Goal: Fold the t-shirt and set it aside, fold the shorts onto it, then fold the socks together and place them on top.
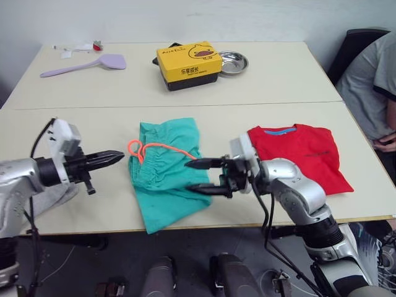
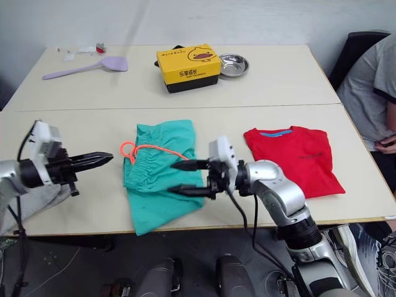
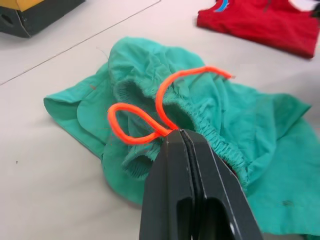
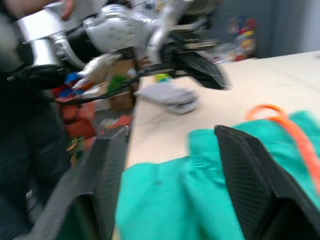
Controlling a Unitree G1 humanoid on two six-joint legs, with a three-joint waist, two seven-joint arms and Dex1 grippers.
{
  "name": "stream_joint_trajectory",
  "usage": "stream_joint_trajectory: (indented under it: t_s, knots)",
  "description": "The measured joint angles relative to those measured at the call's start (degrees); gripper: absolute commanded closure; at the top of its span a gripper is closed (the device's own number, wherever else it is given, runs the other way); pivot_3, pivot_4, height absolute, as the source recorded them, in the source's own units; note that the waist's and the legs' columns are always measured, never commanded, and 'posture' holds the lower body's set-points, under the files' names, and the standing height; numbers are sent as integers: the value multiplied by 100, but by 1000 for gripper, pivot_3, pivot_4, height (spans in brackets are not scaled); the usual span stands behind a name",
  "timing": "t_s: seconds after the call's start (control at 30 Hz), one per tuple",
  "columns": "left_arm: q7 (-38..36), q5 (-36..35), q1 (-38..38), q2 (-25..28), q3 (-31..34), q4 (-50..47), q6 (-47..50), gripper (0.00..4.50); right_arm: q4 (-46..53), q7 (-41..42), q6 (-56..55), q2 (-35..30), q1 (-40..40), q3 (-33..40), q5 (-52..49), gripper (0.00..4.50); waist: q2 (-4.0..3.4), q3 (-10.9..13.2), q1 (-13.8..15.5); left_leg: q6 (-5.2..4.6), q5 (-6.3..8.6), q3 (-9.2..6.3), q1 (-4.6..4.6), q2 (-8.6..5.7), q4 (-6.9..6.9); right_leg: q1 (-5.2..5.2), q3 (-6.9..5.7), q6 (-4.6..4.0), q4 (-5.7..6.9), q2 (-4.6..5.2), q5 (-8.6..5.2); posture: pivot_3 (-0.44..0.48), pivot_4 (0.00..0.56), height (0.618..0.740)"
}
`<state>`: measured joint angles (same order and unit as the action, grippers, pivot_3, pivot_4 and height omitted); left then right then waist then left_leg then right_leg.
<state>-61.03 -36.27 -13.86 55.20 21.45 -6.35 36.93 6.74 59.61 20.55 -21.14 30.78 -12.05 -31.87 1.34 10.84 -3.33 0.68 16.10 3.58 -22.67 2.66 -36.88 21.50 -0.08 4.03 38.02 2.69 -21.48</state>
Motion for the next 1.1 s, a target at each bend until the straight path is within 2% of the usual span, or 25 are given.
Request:
stream_joint_trajectory:
  t_s: [0.1,0.17,0.23,0.4,0.5,0.57,0.67,0.87,1.03,1.1]
  knots:
    - [-115,-44,-402,-190,-81,180,-152,4500,-538,-340,-555,264,68,-156,739,3971,-1,1,11,9,-5,-1,-3,0,6,9,-7,-7,5,-2,-4,0,150,740]
    - [-114,52,-869,-590,-395,416,-474,4500,-1010,-626,-984,518,158,-331,1279,4469,-3,2,30,16,-9,0,-10,-2,-4,14,-7,-6,13,-4,-3,0,150,740]
    - [-56,228,-1117,-925,-722,590,-706,4500,-1312,-809,-1296,717,224,-429,1615,4469,-3,2,33,29,-17,5,-17,-4,-21,15,-4,-6,22,-5,-3,0,150,740]
    - [610,1325,-1897,-2421,-1823,1766,-1936,4500,-2386,-1170,-1895,1035,372,-813,2511,4469,1,1,88,20,-17,13,-33,-10,-54,19,5,11,31,-4,6,0,150,740]
    - [812,1694,-2007,-2968,-2107,2259,-2493,4500,-2521,-1134,-1935,1033,340,-904,2709,4469,1,1,76,21,-18,23,-47,-6,-58,43,14,13,64,-7,7,0,150,740]
    - [937,2024,-2048,-3142,-2347,2565,-2823,4500,-2475,-956,-1918,947,265,-991,2747,4469,1,1,62,26,-21,24,-46,0,-55,46,13,13,65,-15,7,0,150,740]
    - [1161,2423,-2061,-3158,-2487,3014,-3292,4500,-2175,-588,-1877,801,53,-1021,2668,4469,1,0,30,34,-26,25,-41,5,-54,50,16,13,60,-19,7,0,150,740]
    - [1559,2515,-1981,-3042,-2123,3414,-3682,4500,-1526,183,-1535,270,-290,-984,2222,4469,1,0,29,9,-21,20,-30,5,-50,45,14,13,67,-18,7,0,150,740]
    - [1145,2186,-1678,-2753,-1778,3346,-3776,4500,-996,747,-1156,-55,-428,-643,1542,4469,1,0,27,14,-24,17,-28,6,-40,45,9,13,64,-18,7,0,150,740]
    - [810,1954,-1445,-2634,-1697,2982,-3730,4500,-809,630,-278,3,-319,-380,951,4084,1,0,19,20,-27,17,-29,8,-40,46,11,13,65,-17,7,0,150,740]
